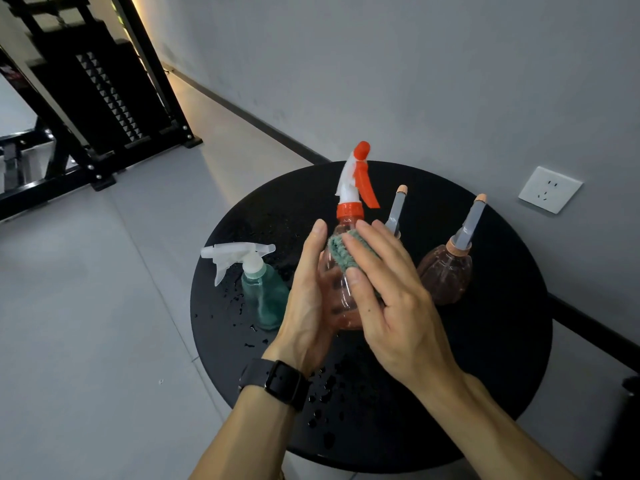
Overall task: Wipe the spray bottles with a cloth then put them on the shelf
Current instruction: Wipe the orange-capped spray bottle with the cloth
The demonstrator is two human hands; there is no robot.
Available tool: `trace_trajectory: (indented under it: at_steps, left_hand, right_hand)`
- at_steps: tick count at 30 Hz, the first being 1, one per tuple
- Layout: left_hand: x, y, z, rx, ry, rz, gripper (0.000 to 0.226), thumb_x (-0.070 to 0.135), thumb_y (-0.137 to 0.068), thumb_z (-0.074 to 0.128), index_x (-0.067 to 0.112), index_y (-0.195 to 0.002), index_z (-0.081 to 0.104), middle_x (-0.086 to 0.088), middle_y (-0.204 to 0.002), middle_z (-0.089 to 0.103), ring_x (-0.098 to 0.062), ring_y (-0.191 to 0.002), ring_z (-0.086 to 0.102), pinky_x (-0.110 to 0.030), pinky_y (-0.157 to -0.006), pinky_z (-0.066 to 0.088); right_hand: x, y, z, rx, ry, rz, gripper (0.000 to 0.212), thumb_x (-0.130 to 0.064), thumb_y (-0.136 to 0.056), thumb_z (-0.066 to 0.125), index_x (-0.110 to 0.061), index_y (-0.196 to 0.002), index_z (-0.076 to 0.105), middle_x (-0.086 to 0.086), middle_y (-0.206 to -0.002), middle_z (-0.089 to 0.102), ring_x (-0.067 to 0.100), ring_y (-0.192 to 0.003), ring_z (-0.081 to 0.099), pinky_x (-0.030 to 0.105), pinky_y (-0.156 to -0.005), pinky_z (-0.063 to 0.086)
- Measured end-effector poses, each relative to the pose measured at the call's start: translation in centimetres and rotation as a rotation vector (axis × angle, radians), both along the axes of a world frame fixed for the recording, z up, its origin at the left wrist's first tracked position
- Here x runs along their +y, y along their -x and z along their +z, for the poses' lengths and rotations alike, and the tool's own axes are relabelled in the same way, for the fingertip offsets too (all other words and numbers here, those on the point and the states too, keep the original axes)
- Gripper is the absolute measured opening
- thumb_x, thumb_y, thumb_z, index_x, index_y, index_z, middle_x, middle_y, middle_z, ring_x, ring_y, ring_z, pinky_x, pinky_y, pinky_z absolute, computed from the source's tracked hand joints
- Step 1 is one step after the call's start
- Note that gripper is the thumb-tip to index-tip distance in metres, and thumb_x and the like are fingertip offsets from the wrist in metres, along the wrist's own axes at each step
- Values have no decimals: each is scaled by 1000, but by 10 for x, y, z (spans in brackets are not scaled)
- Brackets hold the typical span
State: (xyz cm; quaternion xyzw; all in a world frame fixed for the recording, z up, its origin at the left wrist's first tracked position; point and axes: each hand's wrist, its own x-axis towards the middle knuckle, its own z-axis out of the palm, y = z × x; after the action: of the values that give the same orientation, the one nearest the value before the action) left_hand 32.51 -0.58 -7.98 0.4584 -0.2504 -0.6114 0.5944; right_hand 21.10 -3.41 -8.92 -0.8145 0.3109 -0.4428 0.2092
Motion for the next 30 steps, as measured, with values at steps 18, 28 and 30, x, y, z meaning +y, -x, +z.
trace_trajectory:
  at_steps: [18,28,30]
  left_hand:
    - [1,-1,6,103,53,45,52,56,-97,49,14,-115,74,-8,-111,73,-21,-104,70,-37,-91,53]
    - [3,7,10,-50,-17,-71,59,63,-97,44,17,-122,70,-15,-125,70,-33,-112,68,-48,-83,57]
    - [2,7,9,-29,-21,-51,57,64,-96,46,19,-122,71,-17,-128,68,-37,-118,66,-47,-83,57]
  right_hand:
    - [11,-1,3,-104,53,56,39,-18,-100,44,-8,-137,46,7,-147,44,20,-144,31,28,-118,25]
    - [-8,6,7,-185,-189,9,41,-27,-101,40,-22,-142,39,-9,-149,42,8,-142,33,46,-112,37]
    - [-8,7,6,-178,-199,16,42,-27,-102,40,-20,-143,41,-9,-150,42,8,-142,33,47,-112,37]
